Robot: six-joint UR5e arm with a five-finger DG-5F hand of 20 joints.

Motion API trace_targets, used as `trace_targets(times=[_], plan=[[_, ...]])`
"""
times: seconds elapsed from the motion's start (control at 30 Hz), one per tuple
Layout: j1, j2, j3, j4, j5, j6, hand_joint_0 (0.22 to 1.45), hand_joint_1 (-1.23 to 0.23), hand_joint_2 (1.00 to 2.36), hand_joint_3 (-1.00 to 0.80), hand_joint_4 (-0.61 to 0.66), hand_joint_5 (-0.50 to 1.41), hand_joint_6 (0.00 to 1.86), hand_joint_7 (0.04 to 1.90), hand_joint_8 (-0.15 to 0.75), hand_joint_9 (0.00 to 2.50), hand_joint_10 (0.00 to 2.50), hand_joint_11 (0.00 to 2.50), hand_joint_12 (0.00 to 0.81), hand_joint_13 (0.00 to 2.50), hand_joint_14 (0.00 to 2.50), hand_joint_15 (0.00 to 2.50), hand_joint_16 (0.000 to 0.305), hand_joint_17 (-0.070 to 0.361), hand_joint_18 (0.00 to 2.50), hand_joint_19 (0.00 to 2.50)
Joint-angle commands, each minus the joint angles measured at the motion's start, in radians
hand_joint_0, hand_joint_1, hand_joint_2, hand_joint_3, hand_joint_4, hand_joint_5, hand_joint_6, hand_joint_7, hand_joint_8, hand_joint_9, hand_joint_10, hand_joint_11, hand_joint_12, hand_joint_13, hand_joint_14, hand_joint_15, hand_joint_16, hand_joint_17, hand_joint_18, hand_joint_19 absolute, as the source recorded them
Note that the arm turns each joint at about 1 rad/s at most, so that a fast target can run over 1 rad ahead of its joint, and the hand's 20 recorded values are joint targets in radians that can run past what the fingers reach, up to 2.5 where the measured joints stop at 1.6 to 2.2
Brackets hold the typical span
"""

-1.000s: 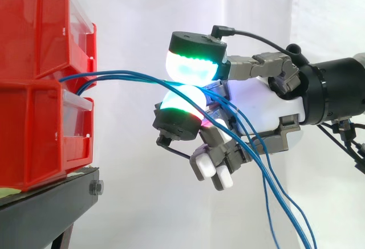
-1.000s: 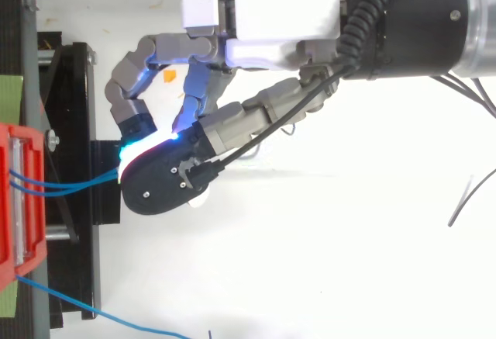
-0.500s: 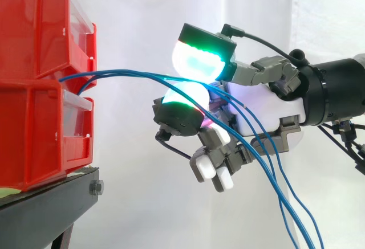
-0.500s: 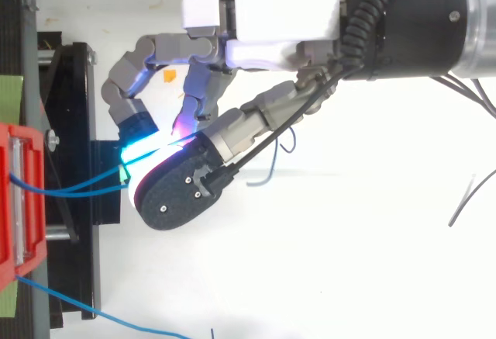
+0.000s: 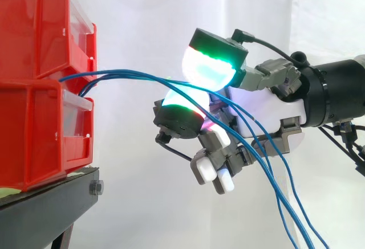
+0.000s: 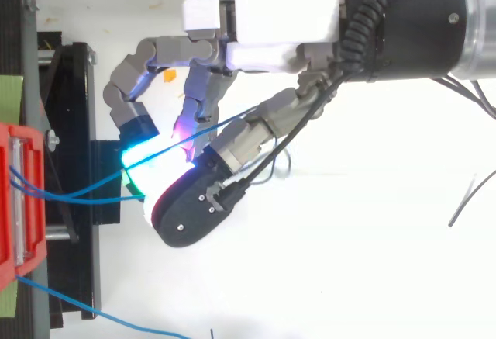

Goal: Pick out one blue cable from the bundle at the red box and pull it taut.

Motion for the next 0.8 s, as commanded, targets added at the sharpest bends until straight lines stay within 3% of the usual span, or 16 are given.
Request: trace_targets(times=[0.0, 0.37, 0.47, 0.5, 0.63, 0.77], plan=[[-0.001, 0.000, 0.000, 0.000, 0.000, 0.000, 0.70, -1.04, 1.00, -0.50, -0.01, -0.14, 0.93, 1.21, 0.244, 1.15, 0.02, 0.52, 0.358, 0.94, 0.02, 0.42, 0.044, 0.099, 0.86, 0.58], [-0.001, 0.000, 0.000, 0.000, 0.000, 0.000, 0.60, -1.06, 1.00, -0.50, 0.02, -0.15, 0.93, 1.18, 0.247, 1.09, 0.02, 0.51, 0.361, 0.91, 0.02, 0.42, 0.044, 0.100, 0.82, 0.59], [-0.001, 0.000, -0.002, 0.000, -0.002, 0.000, 0.51, -0.97, 1.00, -0.50, 0.03, -0.15, 0.93, 1.10, 0.270, 1.11, 0.02, 0.51, 0.374, 0.92, 0.02, 0.41, 0.048, 0.108, 0.85, 0.59], [-0.001, 0.000, -0.002, 0.000, 0.000, 0.000, 0.48, -0.82, 1.00, -0.50, 0.05, -0.14, 0.92, 1.05, 0.283, 1.14, 0.02, 0.49, 0.390, 0.94, 0.02, 0.41, 0.051, 0.115, 0.88, 0.59], [-0.001, 0.000, 0.000, 0.000, 0.000, 0.000, 0.47, -0.58, 1.00, -0.50, 0.06, -0.13, 0.88, 1.02, 0.298, 1.19, 0.02, 0.48, 0.401, 0.96, 0.02, 0.40, 0.054, 0.120, 0.89, 0.61], [-0.001, -0.002, -0.002, 0.000, 0.000, 0.000, 0.49, -0.47, 1.00, -0.50, 0.06, -0.13, 0.87, 1.02, 0.296, 1.20, 0.02, 0.46, 0.389, 0.95, 0.02, 0.41, 0.052, 0.116, 0.87, 0.63]])
